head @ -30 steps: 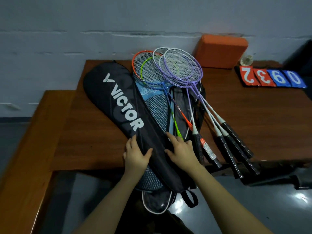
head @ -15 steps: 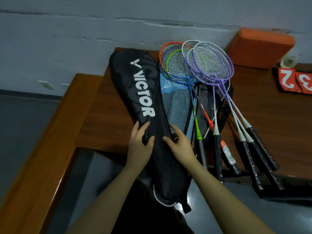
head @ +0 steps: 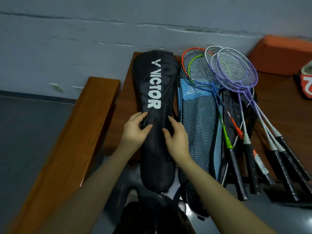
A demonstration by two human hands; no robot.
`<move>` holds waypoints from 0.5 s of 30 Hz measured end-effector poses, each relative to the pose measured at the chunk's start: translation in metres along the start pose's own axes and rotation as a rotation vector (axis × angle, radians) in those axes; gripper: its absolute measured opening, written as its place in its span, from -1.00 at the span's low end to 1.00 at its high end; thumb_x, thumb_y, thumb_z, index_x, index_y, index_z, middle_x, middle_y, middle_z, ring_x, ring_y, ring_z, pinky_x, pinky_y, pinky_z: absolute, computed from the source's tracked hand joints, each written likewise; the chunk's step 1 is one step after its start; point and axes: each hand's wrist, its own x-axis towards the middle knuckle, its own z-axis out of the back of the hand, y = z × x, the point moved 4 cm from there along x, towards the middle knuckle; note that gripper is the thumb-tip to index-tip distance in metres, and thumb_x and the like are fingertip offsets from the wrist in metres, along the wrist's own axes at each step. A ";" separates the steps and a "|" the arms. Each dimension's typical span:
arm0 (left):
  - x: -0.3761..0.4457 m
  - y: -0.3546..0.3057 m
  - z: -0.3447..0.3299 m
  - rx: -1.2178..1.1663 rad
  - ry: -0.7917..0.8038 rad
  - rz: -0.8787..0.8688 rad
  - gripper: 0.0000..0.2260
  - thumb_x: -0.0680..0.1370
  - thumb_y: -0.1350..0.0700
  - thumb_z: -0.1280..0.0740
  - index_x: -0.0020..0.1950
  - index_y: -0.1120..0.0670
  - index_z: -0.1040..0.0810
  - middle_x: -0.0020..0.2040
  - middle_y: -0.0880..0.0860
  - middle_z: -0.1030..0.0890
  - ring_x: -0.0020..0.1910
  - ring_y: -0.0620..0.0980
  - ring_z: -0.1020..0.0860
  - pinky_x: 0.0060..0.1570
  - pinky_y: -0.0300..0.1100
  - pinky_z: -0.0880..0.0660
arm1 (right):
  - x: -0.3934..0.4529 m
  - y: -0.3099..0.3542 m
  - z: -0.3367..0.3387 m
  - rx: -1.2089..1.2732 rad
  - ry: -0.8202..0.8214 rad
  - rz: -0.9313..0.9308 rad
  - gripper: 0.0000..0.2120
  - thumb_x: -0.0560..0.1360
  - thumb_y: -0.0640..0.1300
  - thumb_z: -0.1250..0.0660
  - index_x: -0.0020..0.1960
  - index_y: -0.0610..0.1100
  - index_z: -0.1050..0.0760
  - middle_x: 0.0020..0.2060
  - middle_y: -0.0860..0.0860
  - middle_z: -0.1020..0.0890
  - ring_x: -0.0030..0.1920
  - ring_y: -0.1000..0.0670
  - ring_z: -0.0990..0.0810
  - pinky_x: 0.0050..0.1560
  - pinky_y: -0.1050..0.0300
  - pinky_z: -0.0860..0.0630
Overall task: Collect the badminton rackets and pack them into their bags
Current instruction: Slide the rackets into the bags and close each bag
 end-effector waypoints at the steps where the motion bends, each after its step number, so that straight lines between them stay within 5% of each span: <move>1: 0.002 0.007 0.006 0.017 -0.006 0.008 -0.57 0.49 0.15 -0.38 0.34 0.15 -0.42 0.39 0.14 -0.36 0.37 0.03 -0.33 0.36 -0.15 -0.26 | -0.001 0.006 -0.010 -0.010 0.003 -0.001 -0.55 0.55 -0.13 -0.26 0.42 -0.11 -0.30 0.14 -0.05 -0.49 0.10 0.00 -0.51 0.10 0.22 -0.38; 5: 0.006 0.036 0.024 0.083 0.007 -0.030 -0.57 0.52 0.15 -0.34 0.36 0.21 -0.39 0.39 0.18 -0.36 0.38 0.07 -0.31 0.35 -0.20 -0.19 | -0.001 0.017 -0.046 -0.061 -0.007 -0.013 -0.55 0.55 -0.12 -0.26 0.42 -0.10 -0.29 0.14 -0.06 -0.49 0.06 -0.04 -0.53 0.13 0.14 -0.42; 10: 0.012 0.074 0.024 0.161 0.104 -0.064 -0.57 0.54 0.18 -0.31 0.38 0.25 -0.34 0.40 0.23 -0.32 0.40 0.12 -0.29 0.35 -0.22 -0.16 | 0.003 0.008 -0.078 -0.168 0.013 -0.116 -0.52 0.54 -0.12 -0.26 0.43 -0.03 -0.25 0.19 -0.01 -0.45 0.16 0.01 -0.43 0.08 0.28 -0.04; 12: 0.012 0.089 0.018 0.266 0.151 -0.085 -0.58 0.50 0.19 -0.35 0.33 0.27 -0.39 0.36 0.27 -0.37 0.31 0.21 -0.38 0.30 -0.06 -0.29 | 0.000 0.000 -0.088 -0.277 0.054 -0.146 -0.51 0.54 -0.09 -0.25 0.44 -0.02 -0.22 0.21 -0.03 -0.43 0.20 -0.01 -0.40 0.13 0.18 -0.08; 15: 0.010 0.103 0.011 0.496 0.224 -0.151 -0.60 0.36 0.16 -0.48 0.14 0.28 -0.55 0.19 0.29 -0.54 0.02 0.27 -0.56 -0.02 0.07 -0.51 | -0.004 -0.013 -0.094 -0.516 0.138 -0.194 -0.51 0.55 0.04 -0.21 0.45 0.04 -0.21 0.23 -0.07 -0.37 0.23 -0.10 -0.34 0.21 -0.06 -0.17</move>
